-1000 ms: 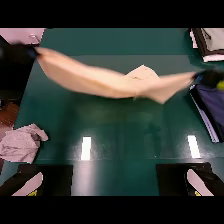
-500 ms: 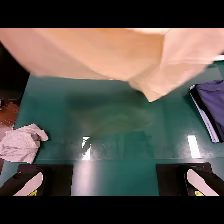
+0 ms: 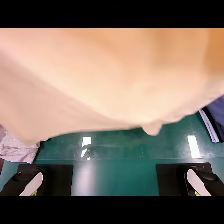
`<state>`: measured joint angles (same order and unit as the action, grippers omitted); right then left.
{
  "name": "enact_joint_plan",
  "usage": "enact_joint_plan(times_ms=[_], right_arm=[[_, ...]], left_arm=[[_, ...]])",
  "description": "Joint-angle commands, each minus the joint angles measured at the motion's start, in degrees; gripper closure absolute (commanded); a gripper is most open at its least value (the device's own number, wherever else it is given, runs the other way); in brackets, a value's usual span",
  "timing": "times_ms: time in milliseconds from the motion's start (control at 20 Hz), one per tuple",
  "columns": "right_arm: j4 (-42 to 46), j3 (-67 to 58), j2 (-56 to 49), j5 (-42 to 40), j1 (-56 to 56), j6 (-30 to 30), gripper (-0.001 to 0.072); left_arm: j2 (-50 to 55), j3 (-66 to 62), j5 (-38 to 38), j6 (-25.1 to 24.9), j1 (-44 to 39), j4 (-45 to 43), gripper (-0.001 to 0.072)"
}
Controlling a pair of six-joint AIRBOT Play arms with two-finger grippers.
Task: Fold the shirts.
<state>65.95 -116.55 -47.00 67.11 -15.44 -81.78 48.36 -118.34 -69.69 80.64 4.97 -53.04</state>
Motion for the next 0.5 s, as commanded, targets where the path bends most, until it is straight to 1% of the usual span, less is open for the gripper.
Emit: enact_joint_plan(times_ms=[0, 100, 250, 350, 450], right_arm=[[0.7, -5.4, -6.5, 8.0, 0.0, -2.2, 0.0696], [-0.5, -4.5, -12.7, 14.1, 0.0, -3.4, 0.0696], [-1.4, 5.9, -20.4, 19.8, 0.1, -4.9, 0.0696], [-1.5, 11.4, -26.5, 23.2, 0.1, -5.9, 0.0696], [-1.4, 15.8, -32.2, 23.0, 1.2, -6.3, 0.0696]], left_arm=[[-0.3, 11.6, -5.5, 1.9, 0.0, -0.8, 0.0683], [0.8, 22.7, -5.3, 1.9, 0.1, -0.8, 0.0683], [6.1, 37.3, -3.1, 1.4, 0.0, -0.7, 0.0683], [12.0, 42.9, -0.2, 1.4, 0.0, -0.8, 0.0683], [19.1, 44.1, 4.3, 1.3, 0.0, -0.3, 0.0683]])
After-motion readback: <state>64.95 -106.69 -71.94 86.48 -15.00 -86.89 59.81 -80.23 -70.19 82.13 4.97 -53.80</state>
